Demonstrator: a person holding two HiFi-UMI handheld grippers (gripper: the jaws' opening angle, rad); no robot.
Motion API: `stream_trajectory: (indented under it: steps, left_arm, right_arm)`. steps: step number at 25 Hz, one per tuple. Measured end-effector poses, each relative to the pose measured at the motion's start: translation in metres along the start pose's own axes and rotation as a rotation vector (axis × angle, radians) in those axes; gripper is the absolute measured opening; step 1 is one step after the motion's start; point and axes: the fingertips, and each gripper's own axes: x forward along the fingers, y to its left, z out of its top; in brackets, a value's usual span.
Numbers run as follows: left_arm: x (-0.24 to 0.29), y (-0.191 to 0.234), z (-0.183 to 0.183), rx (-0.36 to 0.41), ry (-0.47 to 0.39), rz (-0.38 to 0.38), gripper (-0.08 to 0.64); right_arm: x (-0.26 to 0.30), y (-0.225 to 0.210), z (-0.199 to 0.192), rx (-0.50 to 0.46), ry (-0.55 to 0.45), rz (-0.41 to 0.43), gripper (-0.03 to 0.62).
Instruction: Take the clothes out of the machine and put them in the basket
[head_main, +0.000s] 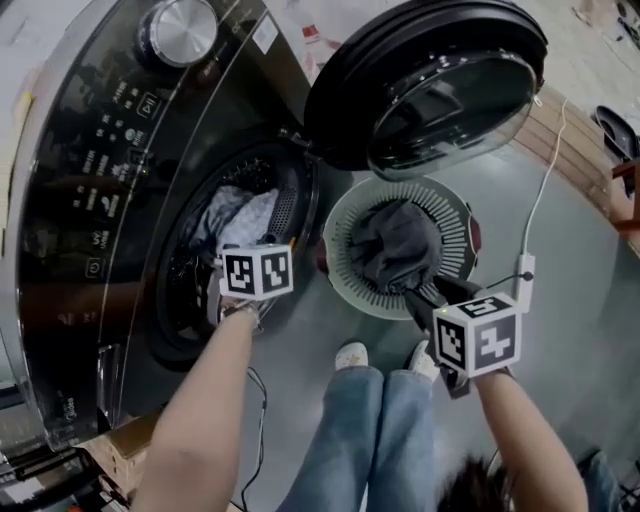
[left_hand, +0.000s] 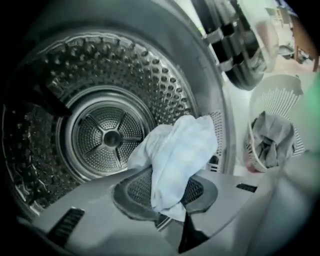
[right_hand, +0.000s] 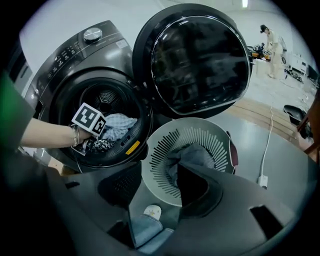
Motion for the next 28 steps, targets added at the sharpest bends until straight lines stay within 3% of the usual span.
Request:
stream_trajectory:
  steps: [5, 15, 22, 28]
  left_arm:
    - [-0.033, 0.000, 0.001, -0.033, -0.040, -0.034, 0.091]
    - [-0.116, 0.006, 0.010, -0.074, -0.107, -0.136, 0.089]
    - [-0.169, 0.011, 0.018, -0.005, -0.164, -0.177, 0.086]
    - [-0.223, 0.022, 0.045, 0.011, -0.240, -0.202, 0.086]
  right_arm:
    - [-0.015, 0.003, 0.004, 0.010, 0.002, -0.004, 0.224]
    - [-0.067, 0.017, 0.014, 0.176, -0.042, -0.003, 0.214]
    - [-0.106, 0.030, 0.021, 0.221, -0.058, -0.008, 0.213]
    - [-0.149, 0.036, 0.038, 0.210, -0.071, -0.031, 0.213]
